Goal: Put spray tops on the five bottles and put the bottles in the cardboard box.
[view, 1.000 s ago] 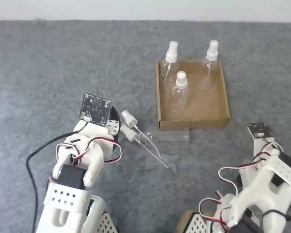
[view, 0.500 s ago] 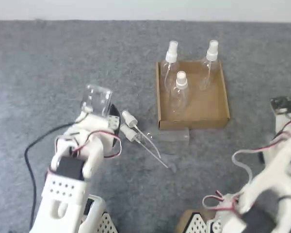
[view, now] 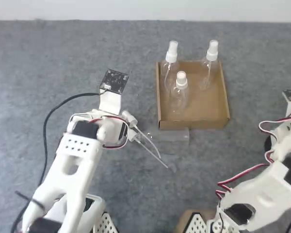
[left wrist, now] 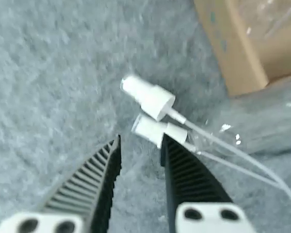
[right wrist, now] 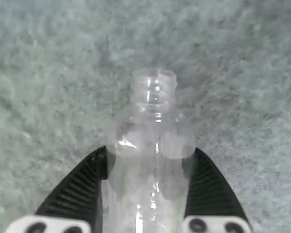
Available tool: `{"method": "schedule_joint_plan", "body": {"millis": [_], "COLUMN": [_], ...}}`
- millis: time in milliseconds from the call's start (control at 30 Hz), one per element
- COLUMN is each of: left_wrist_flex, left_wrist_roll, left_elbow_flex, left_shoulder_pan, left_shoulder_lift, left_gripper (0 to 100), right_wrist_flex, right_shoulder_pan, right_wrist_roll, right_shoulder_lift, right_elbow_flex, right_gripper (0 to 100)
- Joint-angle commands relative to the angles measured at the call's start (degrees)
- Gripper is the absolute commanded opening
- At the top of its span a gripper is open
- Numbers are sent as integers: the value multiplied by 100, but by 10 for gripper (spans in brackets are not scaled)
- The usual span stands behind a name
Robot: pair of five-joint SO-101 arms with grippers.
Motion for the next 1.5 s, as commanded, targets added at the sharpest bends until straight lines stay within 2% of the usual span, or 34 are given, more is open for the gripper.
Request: {"method": "schedule_joint_plan", "body": {"millis": [0, 367, 500, 733, 933, 1233, 1300, 1467], "left_wrist_flex": [-141, -352, -448, -431, -114, -9, 44, 818], "left_wrist_roll": [246, 879, 1204, 1204, 615, -853, -976, -958], "left_elbow_flex": [-356, -1095, -1209, -1165, -1147, -1156, -1279, -2114], "left_shoulder_pan": [-9, 123, 255, 387, -88, -791, -870, -1073], "left_shoulder_lift": [378, 1934, 2110, 2585, 2725, 2725, 2725, 2734], "left_gripper": [141, 143, 186, 199, 199, 172, 189, 221], "right_wrist_flex": [31, 286, 312, 312, 312, 312, 312, 321], "right_shoulder_pan": [-101, -119, -127, -119, -92, -119, -119, -110], "right_wrist_roll": [-325, -281, -308, -281, -273, -273, -273, -273], "right_shoulder_lift": [-13, 31, 31, 31, 31, 31, 31, 31], "right_elbow_flex": [-308, -299, -299, -299, -299, -299, -299, -299], "right_gripper": [109, 110, 110, 110, 110, 110, 110, 110]}}
